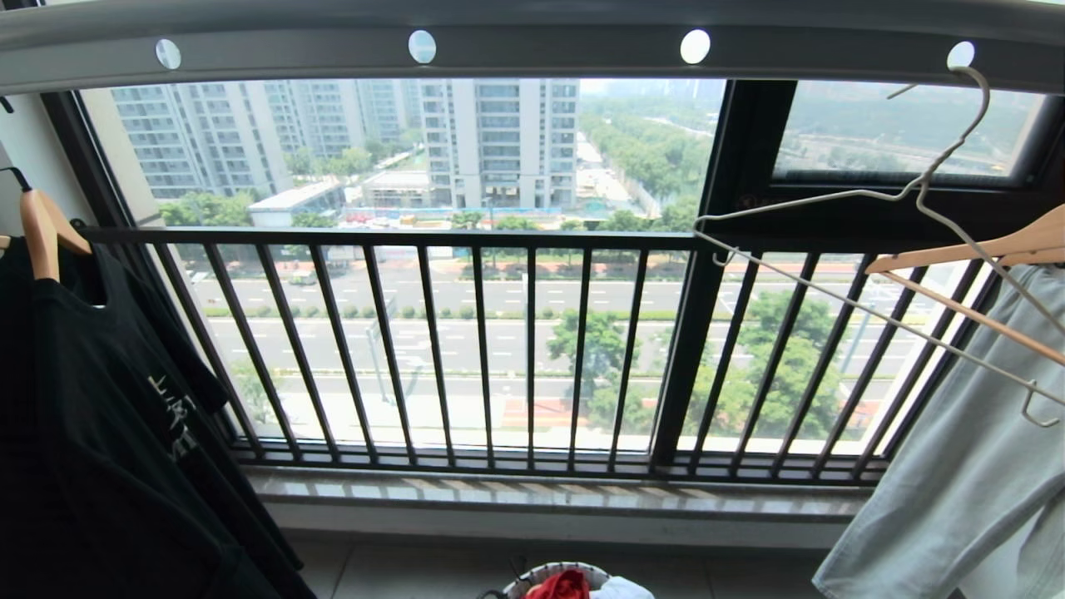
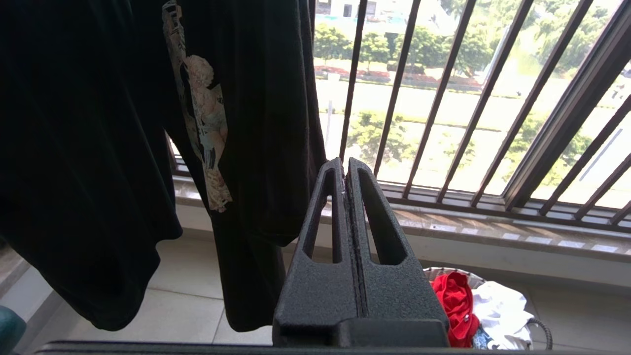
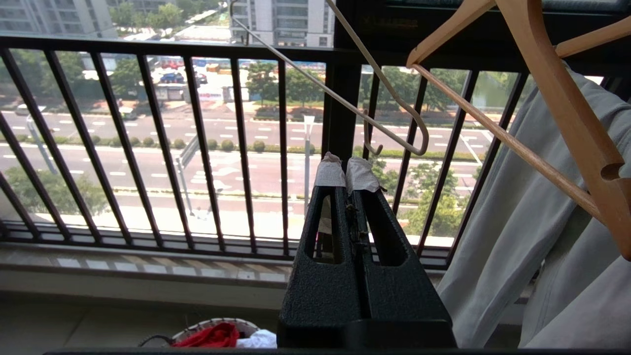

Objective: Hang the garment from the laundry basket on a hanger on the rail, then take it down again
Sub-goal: Pick up the clothes rack on the clothesline

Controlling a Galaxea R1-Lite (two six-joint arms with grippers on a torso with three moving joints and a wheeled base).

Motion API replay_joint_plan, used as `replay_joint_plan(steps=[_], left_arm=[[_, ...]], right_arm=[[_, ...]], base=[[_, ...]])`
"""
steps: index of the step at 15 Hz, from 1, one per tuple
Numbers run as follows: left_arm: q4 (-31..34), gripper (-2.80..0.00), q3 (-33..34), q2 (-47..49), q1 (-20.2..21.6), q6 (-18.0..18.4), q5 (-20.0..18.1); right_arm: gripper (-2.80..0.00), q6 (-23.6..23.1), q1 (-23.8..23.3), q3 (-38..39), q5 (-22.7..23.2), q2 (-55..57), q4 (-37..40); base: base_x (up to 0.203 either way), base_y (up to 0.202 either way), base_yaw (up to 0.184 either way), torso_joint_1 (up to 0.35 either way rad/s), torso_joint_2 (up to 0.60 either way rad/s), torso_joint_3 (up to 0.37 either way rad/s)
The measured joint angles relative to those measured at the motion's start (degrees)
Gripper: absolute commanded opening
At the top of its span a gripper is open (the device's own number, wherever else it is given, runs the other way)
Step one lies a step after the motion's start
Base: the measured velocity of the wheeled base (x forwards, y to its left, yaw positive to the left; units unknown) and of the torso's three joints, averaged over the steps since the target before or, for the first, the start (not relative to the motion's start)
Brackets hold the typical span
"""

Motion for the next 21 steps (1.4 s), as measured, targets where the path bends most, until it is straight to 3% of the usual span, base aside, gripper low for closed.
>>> replay_joint_plan(steps=[6, 9, 12, 15, 18, 21], left_arm=[[0.0, -2.80, 0.0, 0.0, 0.0, 0.0, 0.0], [0.0, -2.80, 0.0, 0.0, 0.0, 0.0, 0.0], [0.0, -2.80, 0.0, 0.0, 0.0, 0.0, 0.0], [0.0, -2.80, 0.0, 0.0, 0.0, 0.0, 0.0], [0.0, -2.80, 0.0, 0.0, 0.0, 0.0, 0.0], [0.0, -2.80, 0.0, 0.0, 0.0, 0.0, 0.0]], right_arm=[[-2.80, 0.0, -0.1, -22.2, -0.8, 21.0, 2.5], [-2.80, 0.0, -0.1, -34.3, 1.0, 30.4, 11.4], [-2.80, -0.1, -0.1, -44.1, 6.3, 38.8, 22.4], [-2.80, -1.1, -0.1, -49.2, 7.5, 45.6, 24.5], [-2.80, -6.3, -0.2, -53.7, 7.9, 49.9, 28.3], [-2.80, -11.5, -0.4, -60.0, 10.7, 52.7, 37.6]], base=[[0.000, 0.000, 0.000, 0.000, 0.00, 0.000], [0.000, 0.000, 0.000, 0.000, 0.00, 0.000], [0.000, 0.000, 0.000, 0.000, 0.00, 0.000], [0.000, 0.000, 0.000, 0.000, 0.00, 0.000], [0.000, 0.000, 0.000, 0.000, 0.00, 0.000], [0.000, 0.000, 0.000, 0.000, 0.00, 0.000]])
